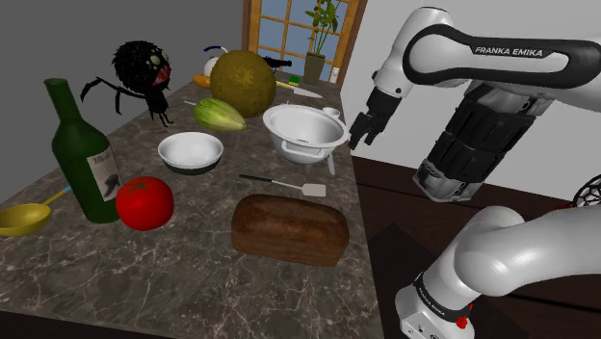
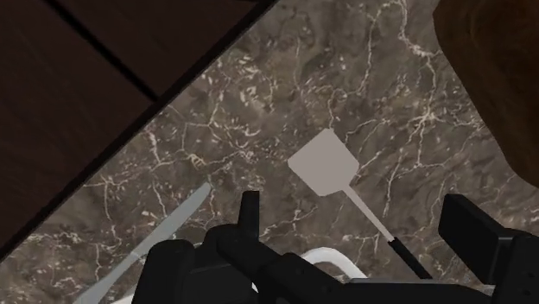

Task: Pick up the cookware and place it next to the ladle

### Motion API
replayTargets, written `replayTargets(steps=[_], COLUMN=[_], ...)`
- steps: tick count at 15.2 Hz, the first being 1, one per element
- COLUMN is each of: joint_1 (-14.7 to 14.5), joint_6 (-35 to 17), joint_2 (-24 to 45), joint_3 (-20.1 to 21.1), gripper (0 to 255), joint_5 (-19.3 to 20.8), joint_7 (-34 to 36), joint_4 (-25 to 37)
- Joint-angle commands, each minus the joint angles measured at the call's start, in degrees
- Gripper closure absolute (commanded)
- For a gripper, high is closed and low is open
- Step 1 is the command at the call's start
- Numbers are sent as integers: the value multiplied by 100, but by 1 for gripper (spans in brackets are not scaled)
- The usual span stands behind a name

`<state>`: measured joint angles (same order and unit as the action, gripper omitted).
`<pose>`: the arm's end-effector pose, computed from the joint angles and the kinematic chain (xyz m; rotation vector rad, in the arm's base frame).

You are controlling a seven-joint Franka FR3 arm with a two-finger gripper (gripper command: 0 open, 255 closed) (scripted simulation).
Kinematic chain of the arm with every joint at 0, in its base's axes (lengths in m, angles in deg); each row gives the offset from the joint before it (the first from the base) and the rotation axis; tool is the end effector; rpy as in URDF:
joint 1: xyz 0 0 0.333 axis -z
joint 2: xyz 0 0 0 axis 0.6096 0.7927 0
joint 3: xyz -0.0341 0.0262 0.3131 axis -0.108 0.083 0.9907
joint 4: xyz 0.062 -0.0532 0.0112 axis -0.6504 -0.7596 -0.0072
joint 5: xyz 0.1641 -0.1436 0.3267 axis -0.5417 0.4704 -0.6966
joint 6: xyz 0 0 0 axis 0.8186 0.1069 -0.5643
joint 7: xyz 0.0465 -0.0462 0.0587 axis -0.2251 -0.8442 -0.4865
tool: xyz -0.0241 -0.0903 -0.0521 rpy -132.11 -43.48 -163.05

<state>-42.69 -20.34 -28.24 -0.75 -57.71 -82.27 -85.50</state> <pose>0.3679 0.0126 0.5292 -3.0110 -0.1219 -0.0955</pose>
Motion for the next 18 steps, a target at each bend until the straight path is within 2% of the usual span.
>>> replayTargets(steps=[1,10,18], joint_1=[-152,-746,-1116], joint_6=[-346,-1586,-2412], joint_2=[455,2204,3649], joint_3=[-5,176,500], gripper=[0,0,0], joint_5=[23,88,284], joint_7=[-348,-1658,-2603], joint_4=[106,590,1209])
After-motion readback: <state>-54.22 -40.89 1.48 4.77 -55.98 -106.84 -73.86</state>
